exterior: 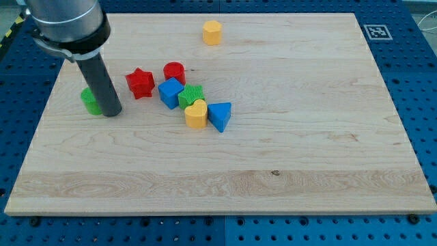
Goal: Push green circle towards center left
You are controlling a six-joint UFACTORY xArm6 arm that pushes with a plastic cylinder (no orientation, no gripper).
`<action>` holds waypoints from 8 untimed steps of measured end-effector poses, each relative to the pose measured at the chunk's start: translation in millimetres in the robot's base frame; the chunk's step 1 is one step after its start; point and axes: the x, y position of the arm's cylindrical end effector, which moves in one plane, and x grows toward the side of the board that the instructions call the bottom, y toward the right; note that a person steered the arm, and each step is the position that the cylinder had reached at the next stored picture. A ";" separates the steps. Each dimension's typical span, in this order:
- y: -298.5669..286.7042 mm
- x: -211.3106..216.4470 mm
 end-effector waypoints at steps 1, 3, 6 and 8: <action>-0.5 -10.6; -0.5 -24.4; 23.7 13.5; -7.0 13.3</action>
